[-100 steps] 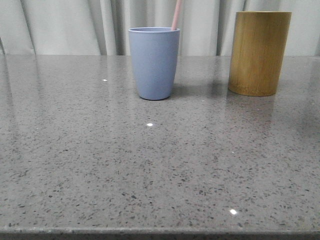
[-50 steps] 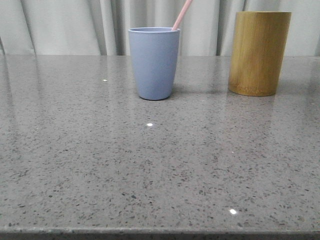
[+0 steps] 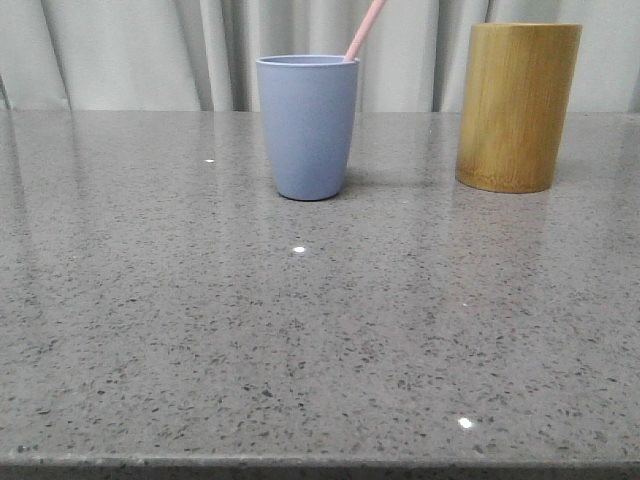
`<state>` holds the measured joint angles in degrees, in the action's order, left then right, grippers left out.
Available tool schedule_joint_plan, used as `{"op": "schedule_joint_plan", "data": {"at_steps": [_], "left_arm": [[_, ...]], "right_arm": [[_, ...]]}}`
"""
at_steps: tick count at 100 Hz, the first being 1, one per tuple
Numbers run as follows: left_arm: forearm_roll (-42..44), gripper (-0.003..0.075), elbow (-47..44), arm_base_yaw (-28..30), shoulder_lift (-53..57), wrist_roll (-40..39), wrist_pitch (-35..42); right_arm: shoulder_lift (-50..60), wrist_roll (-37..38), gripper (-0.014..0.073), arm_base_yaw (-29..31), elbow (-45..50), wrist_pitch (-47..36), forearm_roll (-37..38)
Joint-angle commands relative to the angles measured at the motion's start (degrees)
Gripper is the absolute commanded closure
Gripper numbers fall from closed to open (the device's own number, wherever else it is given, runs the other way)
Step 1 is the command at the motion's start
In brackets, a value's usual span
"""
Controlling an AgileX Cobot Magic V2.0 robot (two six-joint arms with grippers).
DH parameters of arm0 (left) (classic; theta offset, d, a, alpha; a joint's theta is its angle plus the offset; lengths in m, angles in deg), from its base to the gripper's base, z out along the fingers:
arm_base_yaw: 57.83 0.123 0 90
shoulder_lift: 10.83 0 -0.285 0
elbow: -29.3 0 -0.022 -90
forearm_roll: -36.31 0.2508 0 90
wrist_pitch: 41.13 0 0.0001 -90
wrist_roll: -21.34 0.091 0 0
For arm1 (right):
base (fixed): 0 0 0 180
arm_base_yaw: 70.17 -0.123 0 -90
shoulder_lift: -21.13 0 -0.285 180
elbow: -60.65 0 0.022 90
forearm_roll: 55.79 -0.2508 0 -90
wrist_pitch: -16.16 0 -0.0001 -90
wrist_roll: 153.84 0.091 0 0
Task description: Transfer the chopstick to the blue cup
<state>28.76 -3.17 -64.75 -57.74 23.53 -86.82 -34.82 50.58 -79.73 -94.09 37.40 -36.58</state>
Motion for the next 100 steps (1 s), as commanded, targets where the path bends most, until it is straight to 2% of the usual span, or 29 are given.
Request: {"op": "schedule_joint_plan", "data": {"at_steps": [1, 33, 59, 87, 100], "left_arm": [[-0.9, 0.0164, 1.4, 0.0, -0.1, -0.5, 3.5], [-0.9, 0.0164, 1.4, 0.0, -0.1, -0.5, 3.5], [-0.9, 0.0164, 1.4, 0.0, -0.1, -0.5, 3.5], [-0.9, 0.0164, 1.4, 0.0, -0.1, -0.5, 3.5], [-0.9, 0.0181, 1.4, 0.0, -0.1, -0.5, 3.5]], "right_arm": [[4.8, -0.5, 0.0121, 0.4, 2.4, -0.1, 1.8], [20.1, -0.5, 0.0121, 0.3, 13.6, 10.4, 0.4], [22.2, -5.8, 0.0121, 0.3, 14.3, 19.2, -7.4], [22.2, -7.3, 0.0133, 0.3, 14.3, 18.8, -8.7], [22.2, -7.3, 0.0213, 0.3, 14.3, 18.8, -8.7]]}}
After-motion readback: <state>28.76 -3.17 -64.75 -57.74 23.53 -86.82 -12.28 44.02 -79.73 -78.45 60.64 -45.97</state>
